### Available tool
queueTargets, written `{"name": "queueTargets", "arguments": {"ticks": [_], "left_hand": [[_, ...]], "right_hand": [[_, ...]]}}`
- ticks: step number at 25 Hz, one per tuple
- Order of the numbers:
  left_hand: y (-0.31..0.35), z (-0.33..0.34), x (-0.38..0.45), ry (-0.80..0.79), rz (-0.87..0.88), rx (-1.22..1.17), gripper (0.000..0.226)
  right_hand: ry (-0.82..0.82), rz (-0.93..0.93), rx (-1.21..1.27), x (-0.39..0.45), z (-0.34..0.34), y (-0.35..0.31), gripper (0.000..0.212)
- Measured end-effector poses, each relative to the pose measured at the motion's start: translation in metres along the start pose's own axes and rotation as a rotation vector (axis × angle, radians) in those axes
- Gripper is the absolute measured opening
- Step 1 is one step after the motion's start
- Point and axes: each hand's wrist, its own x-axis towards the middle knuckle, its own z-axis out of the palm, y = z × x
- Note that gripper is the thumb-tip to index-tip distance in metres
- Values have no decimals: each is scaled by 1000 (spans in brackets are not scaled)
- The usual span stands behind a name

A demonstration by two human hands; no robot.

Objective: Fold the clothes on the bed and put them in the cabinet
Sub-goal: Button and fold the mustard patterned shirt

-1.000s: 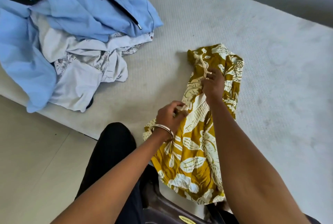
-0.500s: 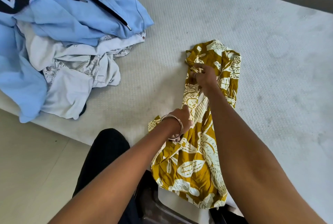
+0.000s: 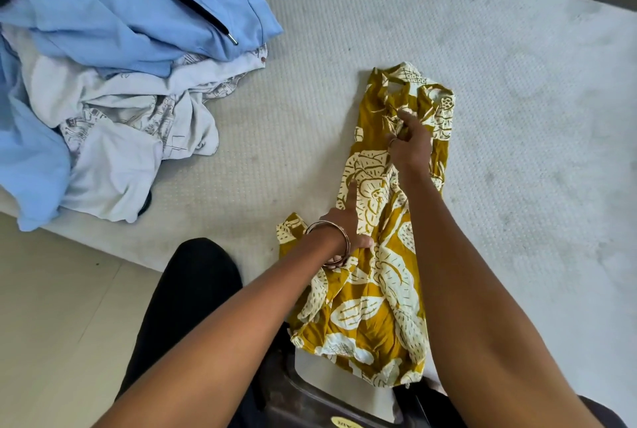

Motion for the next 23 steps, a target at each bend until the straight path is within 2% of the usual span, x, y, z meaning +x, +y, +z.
{"name": "queueTargets", "arguments": {"ticks": [4,7,12,14,16,17,19,20,23], "left_hand": [[-8,9,-6,43,-5,-70,113],[-17,13,-25,70,47,-38,104],[-29,13,-65,8,52,343,88],[-19,17,-84,65,169,545,61],[-2,30,-102,145,353,719,37],[4,38,-111,179,427,757,32],[8,51,-122,257,496,697,26],[3,55,-126,306,453,584,24],[-23,58,-128,472,74,117,22]], "right_hand": [[67,-66,-120,-47,-3,9,42],[5,-34,-84,-111,-13,32,30],[-48,-28,-2,-197,-31,61,24],[-48,9,125,-211,-34,57,17],[57,115,268,-216,-41,49,15],[120,132,298,-214,-46,44,16],[171,101,220,-212,-57,34,15],[157,81,166,-214,-62,29,16],[36,-4,-59,-220,-61,19,19]]}}
